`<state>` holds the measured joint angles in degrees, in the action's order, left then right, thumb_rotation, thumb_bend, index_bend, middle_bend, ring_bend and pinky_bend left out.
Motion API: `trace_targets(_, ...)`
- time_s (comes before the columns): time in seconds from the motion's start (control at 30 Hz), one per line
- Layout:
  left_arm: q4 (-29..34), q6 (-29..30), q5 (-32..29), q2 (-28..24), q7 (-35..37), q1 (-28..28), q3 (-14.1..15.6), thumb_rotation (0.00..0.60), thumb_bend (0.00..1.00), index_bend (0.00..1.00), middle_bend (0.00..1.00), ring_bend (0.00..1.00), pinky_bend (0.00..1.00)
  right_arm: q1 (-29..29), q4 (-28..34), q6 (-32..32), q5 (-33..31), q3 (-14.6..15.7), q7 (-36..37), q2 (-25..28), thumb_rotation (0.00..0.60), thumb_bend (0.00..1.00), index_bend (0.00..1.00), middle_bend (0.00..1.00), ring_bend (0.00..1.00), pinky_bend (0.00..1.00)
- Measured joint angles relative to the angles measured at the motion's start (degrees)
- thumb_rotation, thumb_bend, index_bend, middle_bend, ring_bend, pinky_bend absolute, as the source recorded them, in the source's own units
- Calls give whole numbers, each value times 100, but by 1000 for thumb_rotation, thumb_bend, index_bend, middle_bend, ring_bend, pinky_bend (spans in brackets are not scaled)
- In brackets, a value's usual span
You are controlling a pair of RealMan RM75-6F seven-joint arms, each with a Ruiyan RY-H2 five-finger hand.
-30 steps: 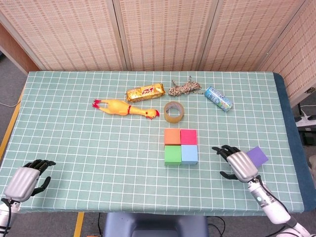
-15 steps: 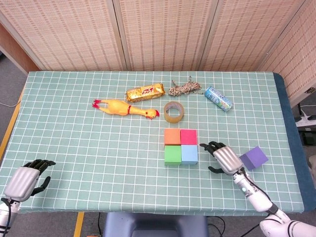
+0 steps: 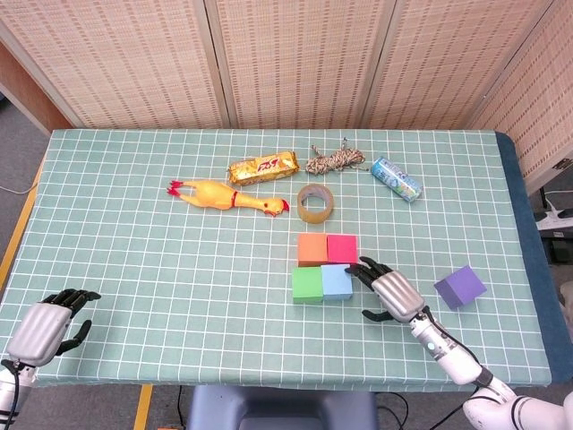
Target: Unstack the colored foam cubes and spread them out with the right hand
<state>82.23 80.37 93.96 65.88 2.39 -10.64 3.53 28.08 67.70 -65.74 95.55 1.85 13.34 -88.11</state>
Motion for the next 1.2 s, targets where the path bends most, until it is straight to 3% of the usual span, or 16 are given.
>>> trace_targets(0.63,-6,14,17,-2,18,1,4,600,464,308,344,297,467,148,-211,16,151,216,446,-149,600,109,129,106,0,188)
trace_targets(1.2,2,-18,17,11,-28,-9,13,600,463,308,343,297,467,111,-823,-129,-184,-93,-94,-417,600,110,117,92,0,154)
